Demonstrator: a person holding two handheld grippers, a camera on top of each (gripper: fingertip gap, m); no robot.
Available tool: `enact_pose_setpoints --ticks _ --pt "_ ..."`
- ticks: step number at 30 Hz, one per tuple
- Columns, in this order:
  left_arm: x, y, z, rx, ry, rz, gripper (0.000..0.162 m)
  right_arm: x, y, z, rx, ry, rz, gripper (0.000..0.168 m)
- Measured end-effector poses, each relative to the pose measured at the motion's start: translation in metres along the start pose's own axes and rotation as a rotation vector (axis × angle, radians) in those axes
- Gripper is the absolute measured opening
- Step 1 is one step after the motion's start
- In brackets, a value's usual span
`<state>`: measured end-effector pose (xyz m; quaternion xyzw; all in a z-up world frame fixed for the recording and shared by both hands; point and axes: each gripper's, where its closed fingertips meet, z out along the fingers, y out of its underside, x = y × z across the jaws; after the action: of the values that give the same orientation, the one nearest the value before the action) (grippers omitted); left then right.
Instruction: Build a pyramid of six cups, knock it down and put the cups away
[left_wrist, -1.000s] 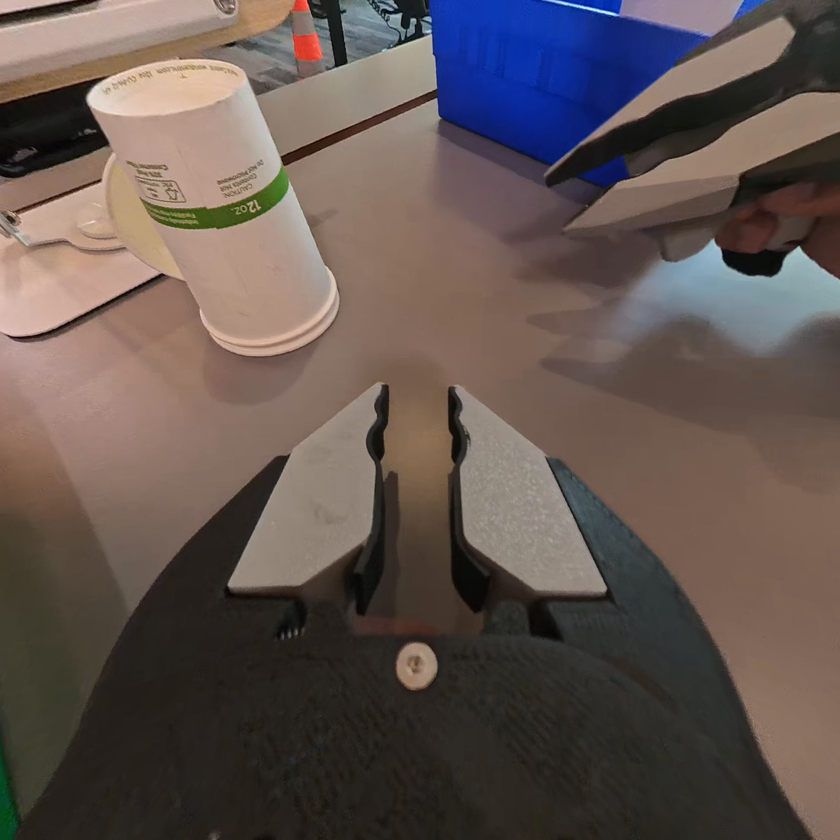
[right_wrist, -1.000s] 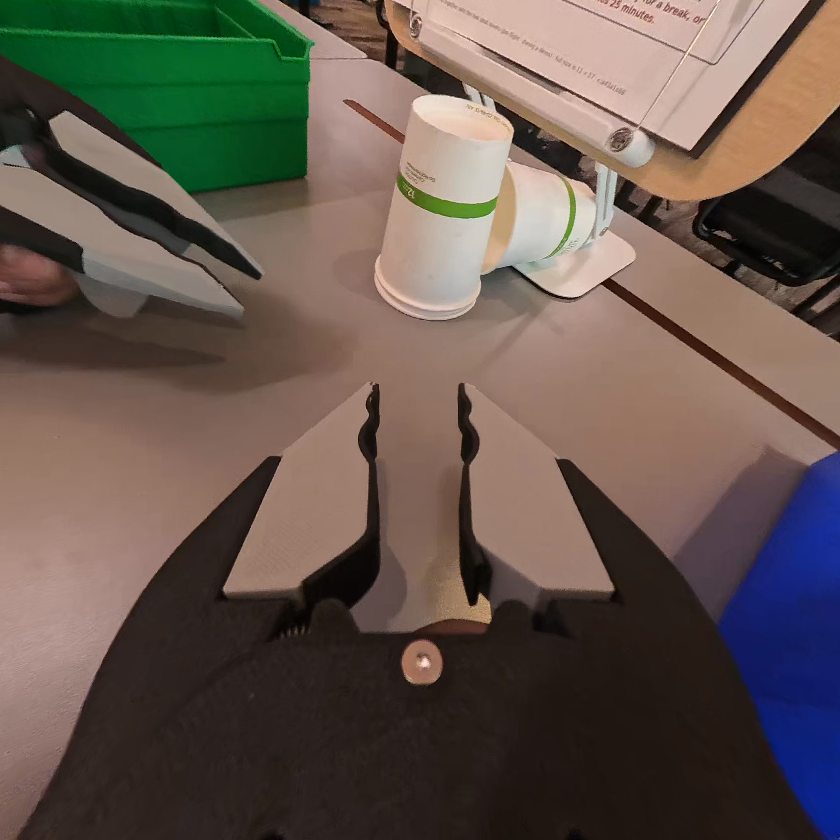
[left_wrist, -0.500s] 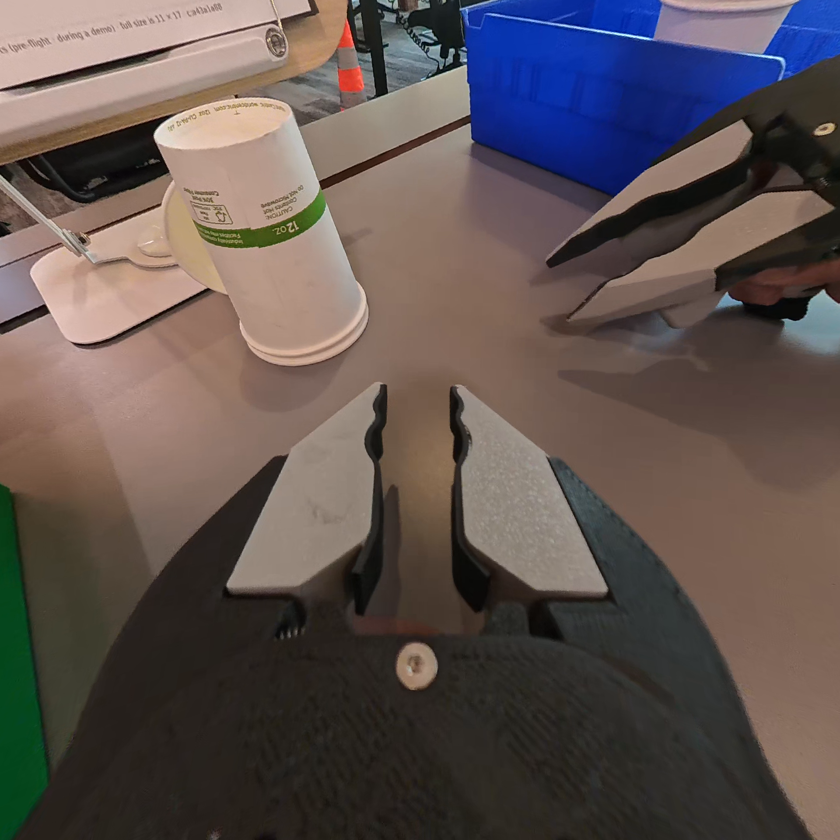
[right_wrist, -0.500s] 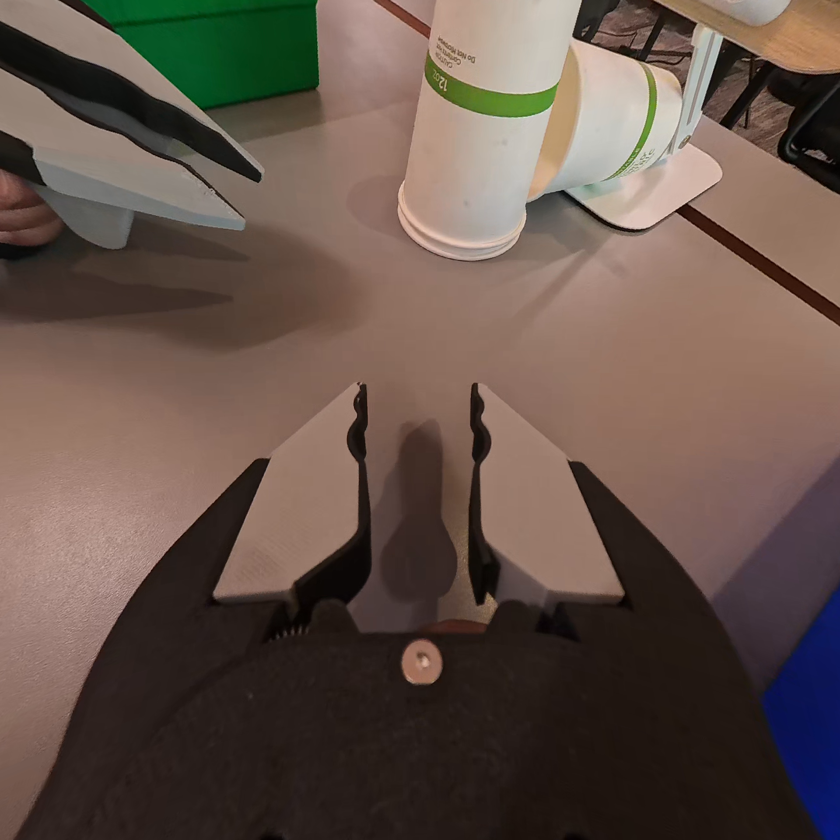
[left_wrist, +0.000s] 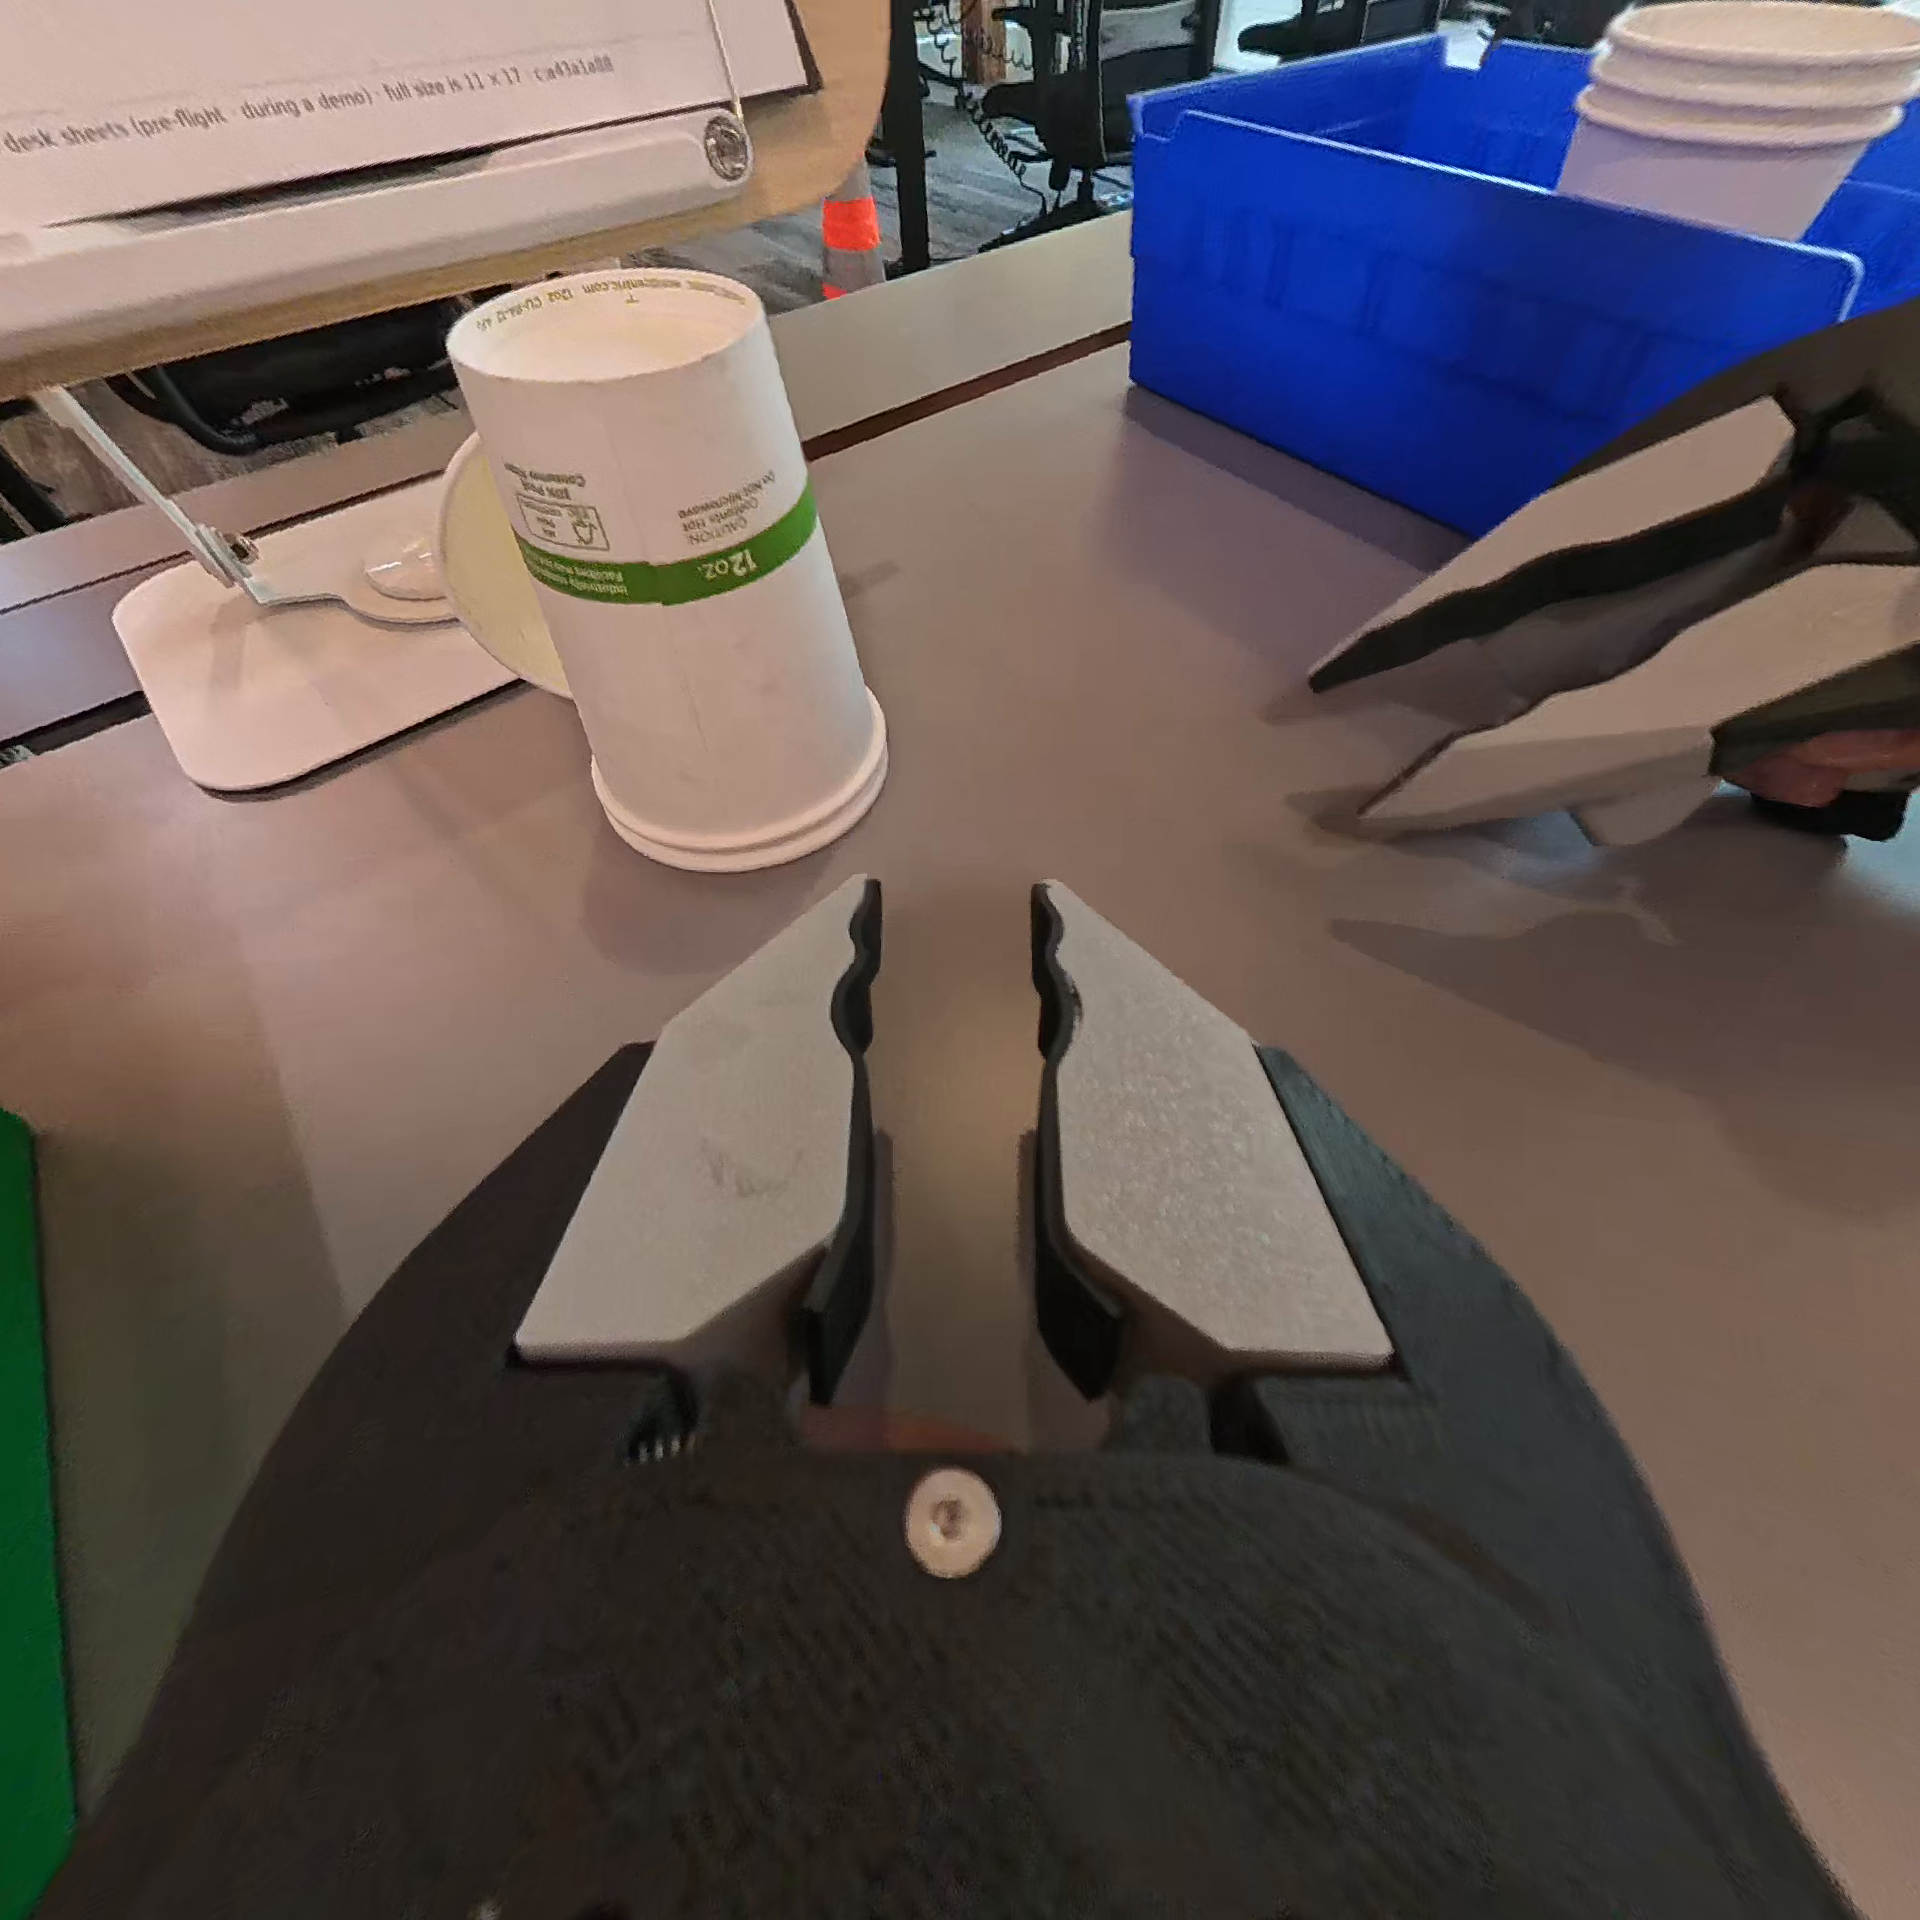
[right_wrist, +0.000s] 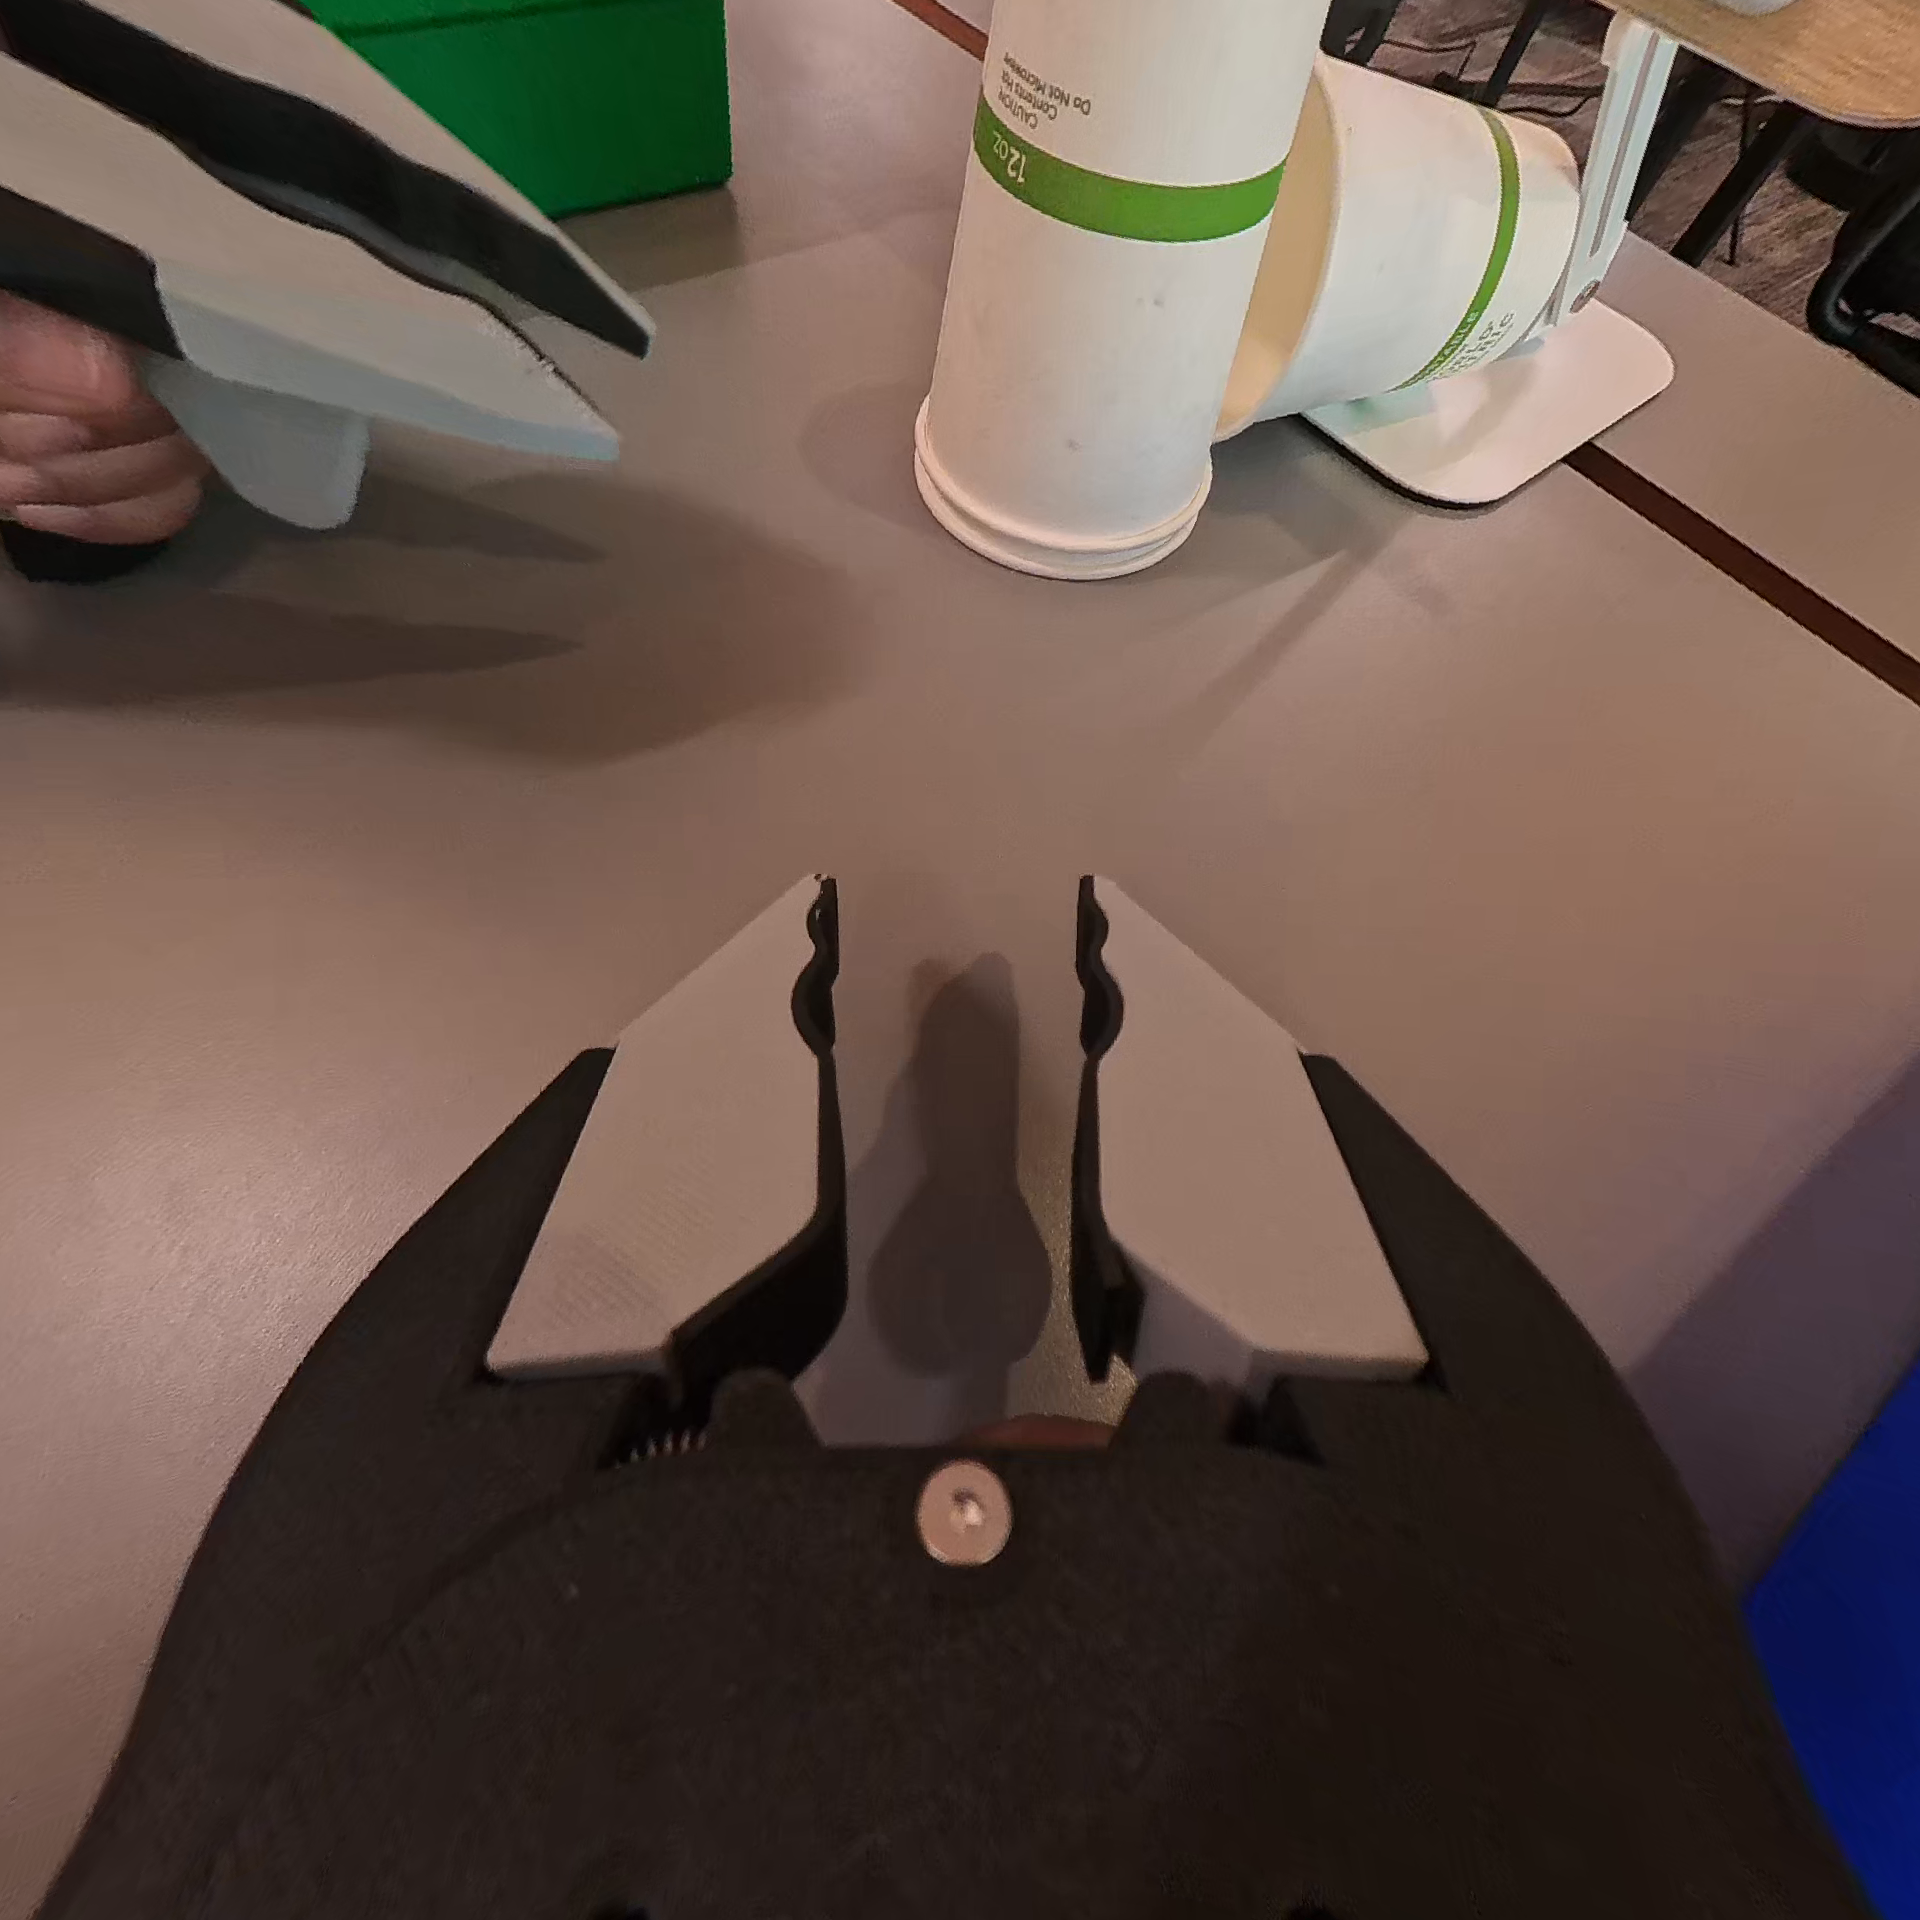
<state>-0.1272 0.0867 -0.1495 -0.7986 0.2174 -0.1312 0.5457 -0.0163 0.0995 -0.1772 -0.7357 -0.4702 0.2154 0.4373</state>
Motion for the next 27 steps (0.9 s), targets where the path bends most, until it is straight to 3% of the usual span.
enact_pose_setpoints --ticks 4,12,17,19,22,27 --pt "-0.010 -0.016 0.012 -0.012 -0.047 0.072 0.031 0.000 0.001 0.001 -0.011 0.001 -0.002 0.044" --pt "-0.033 -0.088 0.040 -0.015 -0.140 0.246 0.033 -0.001 0.004 0.003 -0.031 -0.002 -0.016 0.044" --pt "-0.058 -0.074 0.064 -0.202 -0.216 0.326 0.034 -0.002 0.005 0.004 -0.037 -0.004 -0.027 0.044" --pt "-0.058 -0.073 0.066 -0.202 -0.213 0.332 0.030 -0.003 0.004 0.003 -0.033 0.001 -0.036 0.044" --pt "-0.045 -0.079 0.057 -0.169 -0.156 0.270 0.001 -0.003 0.003 0.002 -0.024 0.001 -0.038 0.044" --pt "-0.019 -0.072 0.027 -0.073 -0.051 0.178 0.000 -0.001 0.000 0.000 0.003 -0.022 0.006 0.044"
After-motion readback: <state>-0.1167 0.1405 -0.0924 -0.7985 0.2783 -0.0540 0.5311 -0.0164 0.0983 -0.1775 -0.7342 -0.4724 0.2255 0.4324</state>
